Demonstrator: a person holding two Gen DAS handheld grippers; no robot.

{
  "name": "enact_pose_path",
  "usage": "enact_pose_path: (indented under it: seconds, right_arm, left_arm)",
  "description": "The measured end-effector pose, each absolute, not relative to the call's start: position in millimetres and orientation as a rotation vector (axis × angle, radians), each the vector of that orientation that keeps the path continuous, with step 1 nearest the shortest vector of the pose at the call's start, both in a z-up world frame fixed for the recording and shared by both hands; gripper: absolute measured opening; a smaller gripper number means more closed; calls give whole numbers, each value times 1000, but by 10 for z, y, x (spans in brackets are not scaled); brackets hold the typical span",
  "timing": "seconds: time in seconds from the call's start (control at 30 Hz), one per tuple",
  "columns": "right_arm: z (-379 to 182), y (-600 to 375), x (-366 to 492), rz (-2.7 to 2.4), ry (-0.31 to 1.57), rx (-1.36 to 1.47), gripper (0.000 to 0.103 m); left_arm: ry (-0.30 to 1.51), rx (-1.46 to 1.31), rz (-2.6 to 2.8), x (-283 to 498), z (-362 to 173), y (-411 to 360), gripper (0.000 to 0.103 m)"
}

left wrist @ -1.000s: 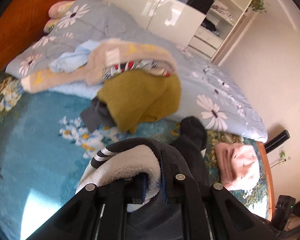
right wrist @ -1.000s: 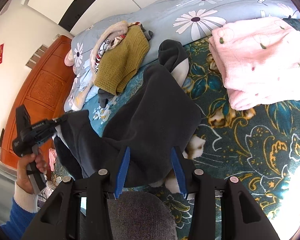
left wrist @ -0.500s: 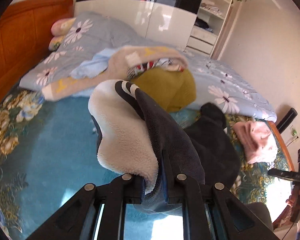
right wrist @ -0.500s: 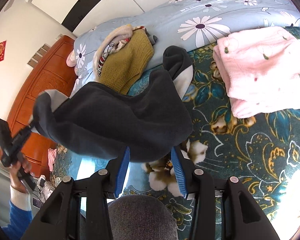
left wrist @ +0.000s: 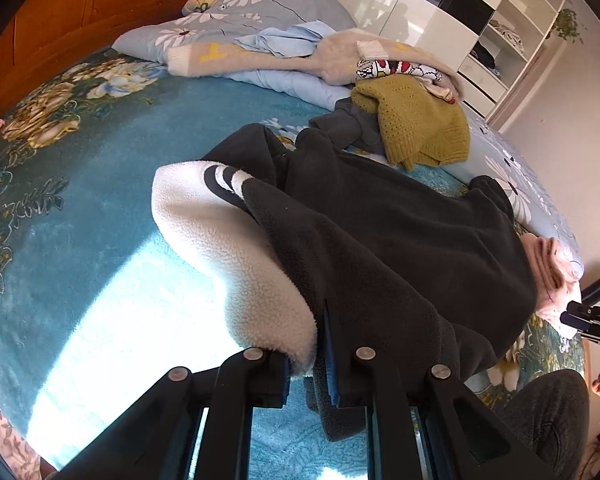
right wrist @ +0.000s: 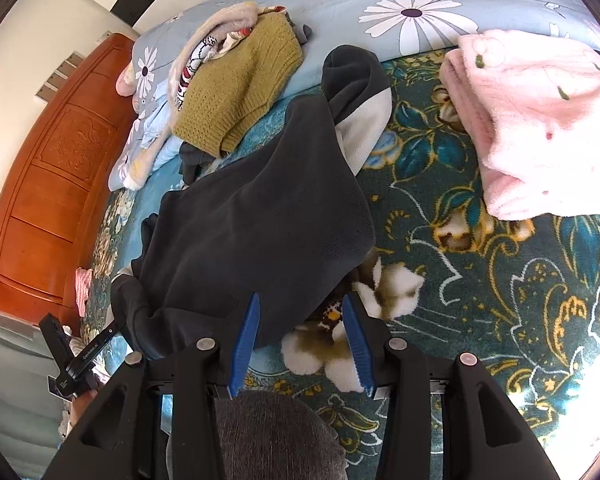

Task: Fold clothes
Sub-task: 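Hold the jacket with both grippers and spread it flat on the blanket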

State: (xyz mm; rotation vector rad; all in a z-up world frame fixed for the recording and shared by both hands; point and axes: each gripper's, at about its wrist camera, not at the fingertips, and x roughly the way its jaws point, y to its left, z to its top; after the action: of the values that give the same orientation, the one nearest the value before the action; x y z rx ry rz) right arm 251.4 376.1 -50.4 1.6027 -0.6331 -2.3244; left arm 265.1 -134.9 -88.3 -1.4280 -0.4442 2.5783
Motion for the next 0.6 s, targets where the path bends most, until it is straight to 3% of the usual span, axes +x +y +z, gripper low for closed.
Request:
enact_pose_path:
  seconds: [0.2, 0.47, 0.6]
  right_arm:
    - [-624, 3573, 1939, -2312, -574, 1650, 45]
    - [-784, 3588, 1181, -2369, -713, 1693, 45]
    - [-800, 3475, 854, -2382, -667, 1693, 45]
  left_arm:
    - [-422, -1442, 2499, 2735, -890, -1437, 45]
    - [-512, -1438, 2539, 2891, -633, -1847, 47]
    - [-528, -1309, 2545, 2328, -355, -1865, 59]
